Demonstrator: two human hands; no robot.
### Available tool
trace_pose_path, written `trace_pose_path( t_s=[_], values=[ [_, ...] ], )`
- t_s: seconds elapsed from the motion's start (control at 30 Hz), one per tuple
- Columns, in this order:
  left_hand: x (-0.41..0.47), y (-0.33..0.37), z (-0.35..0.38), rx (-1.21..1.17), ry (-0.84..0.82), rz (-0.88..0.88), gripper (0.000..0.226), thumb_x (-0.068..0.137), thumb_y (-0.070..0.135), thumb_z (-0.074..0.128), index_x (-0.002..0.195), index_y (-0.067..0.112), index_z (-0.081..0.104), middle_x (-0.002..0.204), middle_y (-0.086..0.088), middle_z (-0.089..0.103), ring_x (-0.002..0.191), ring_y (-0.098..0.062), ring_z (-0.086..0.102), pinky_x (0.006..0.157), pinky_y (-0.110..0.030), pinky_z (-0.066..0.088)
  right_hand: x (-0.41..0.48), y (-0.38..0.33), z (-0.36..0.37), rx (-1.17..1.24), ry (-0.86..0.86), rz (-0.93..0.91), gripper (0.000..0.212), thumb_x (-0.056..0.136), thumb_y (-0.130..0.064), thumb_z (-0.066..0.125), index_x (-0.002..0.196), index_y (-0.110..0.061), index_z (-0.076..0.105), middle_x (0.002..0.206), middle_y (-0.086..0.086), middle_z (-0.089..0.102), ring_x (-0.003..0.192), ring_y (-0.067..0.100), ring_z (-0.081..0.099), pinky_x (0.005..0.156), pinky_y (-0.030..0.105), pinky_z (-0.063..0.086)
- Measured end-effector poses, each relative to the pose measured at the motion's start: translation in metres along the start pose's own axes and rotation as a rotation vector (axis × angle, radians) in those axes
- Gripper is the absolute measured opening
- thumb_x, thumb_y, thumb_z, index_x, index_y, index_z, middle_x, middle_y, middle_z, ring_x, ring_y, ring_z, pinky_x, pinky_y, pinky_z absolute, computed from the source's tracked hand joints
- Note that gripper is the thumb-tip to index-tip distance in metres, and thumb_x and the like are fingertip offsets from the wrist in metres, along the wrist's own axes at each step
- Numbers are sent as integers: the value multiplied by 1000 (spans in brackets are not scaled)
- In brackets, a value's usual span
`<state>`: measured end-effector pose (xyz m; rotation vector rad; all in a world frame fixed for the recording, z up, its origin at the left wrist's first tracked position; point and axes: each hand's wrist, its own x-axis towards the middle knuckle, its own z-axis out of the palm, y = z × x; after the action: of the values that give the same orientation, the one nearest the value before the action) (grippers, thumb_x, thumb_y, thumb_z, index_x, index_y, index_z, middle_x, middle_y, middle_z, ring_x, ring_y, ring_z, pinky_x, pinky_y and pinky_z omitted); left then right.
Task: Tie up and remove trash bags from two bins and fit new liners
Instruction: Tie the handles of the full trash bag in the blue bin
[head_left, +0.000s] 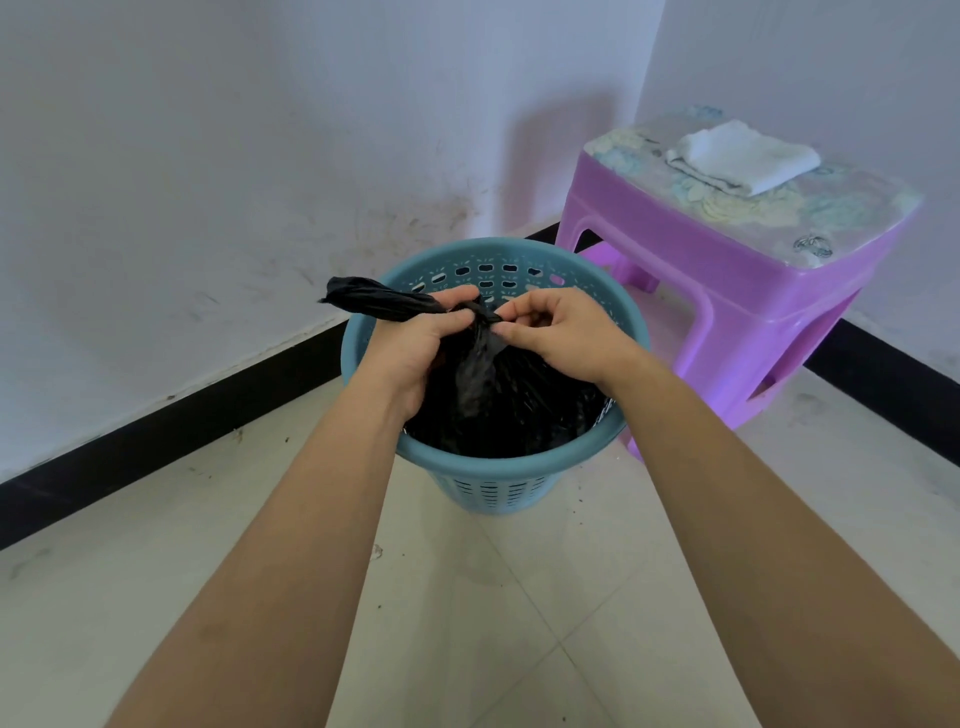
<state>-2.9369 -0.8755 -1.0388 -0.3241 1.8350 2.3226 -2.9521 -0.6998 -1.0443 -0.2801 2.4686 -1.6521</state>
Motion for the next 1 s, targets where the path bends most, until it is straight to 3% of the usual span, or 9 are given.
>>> trace_pose_path(
  t_s=[0.13,0.3,0.4,0.5,0.6,0.67,0.73,0.83,1.0],
  values=[
    [-5,2,2,-224,-33,-48,25,86,7,69,111,13,70,98,-10,75,86,-22,73,71,-30,59,-1,0,-1,45,3,-31,13,80,-21,83,82,-29,73,67,-15,66,63,-4,59,67,7,47],
    [-5,-2,0,-199,-20,1,29,89,0,65,114,13,69,110,-10,73,97,-21,72,79,-31,59,-4,-2,-3,-1,-150,-28,13,77,-23,85,86,-29,78,84,-4,76,79,5,67,84,20,53],
    [-4,-5,-5,-180,28,48,32,87,-10,62,110,11,69,104,-4,72,92,-15,71,77,-24,58,-5,1,-5,-2,-227,74,17,83,-23,79,94,-36,79,93,-7,76,84,0,66,69,14,51],
    [-1,-8,-4,-190,80,72,32,83,-17,61,99,11,66,91,-4,69,82,-15,70,71,-23,58,-2,5,-4,3,-133,152,17,86,-16,69,93,-30,76,83,-13,72,74,-1,64,59,16,47],
    [2,-9,-1,-198,99,106,35,80,-21,61,93,11,60,76,-2,65,72,-13,68,68,-20,57,0,2,-1,58,-6,192,23,90,-13,57,103,-30,65,95,-7,67,70,3,68,61,23,47],
    [3,-9,-1,-203,92,109,35,80,-22,61,90,11,57,74,-2,68,72,-12,70,68,-20,57,-1,0,-2,89,-14,175,37,90,-18,53,119,-39,61,100,-7,66,76,4,67,66,26,46],
    [3,-9,-3,-220,73,100,35,81,-22,60,89,11,54,78,-7,71,77,-16,72,71,-23,58,-2,0,-4,83,-64,126,44,92,-22,55,128,-47,58,92,-10,64,75,-1,61,68,20,46],
    [3,-9,-3,-242,53,80,34,83,-20,59,93,11,51,90,-13,72,84,-22,72,74,-26,59,-3,1,-1,77,-89,31,23,95,-25,65,114,-38,68,89,-9,61,68,-7,58,69,10,46],
    [2,-8,0,-251,89,130,22,87,-13,61,95,7,55,92,-12,76,86,-21,74,72,-25,59,-3,3,-3,113,65,-43,4,91,-28,72,93,-31,70,73,-13,69,67,-2,63,71,15,51]
  ],
)
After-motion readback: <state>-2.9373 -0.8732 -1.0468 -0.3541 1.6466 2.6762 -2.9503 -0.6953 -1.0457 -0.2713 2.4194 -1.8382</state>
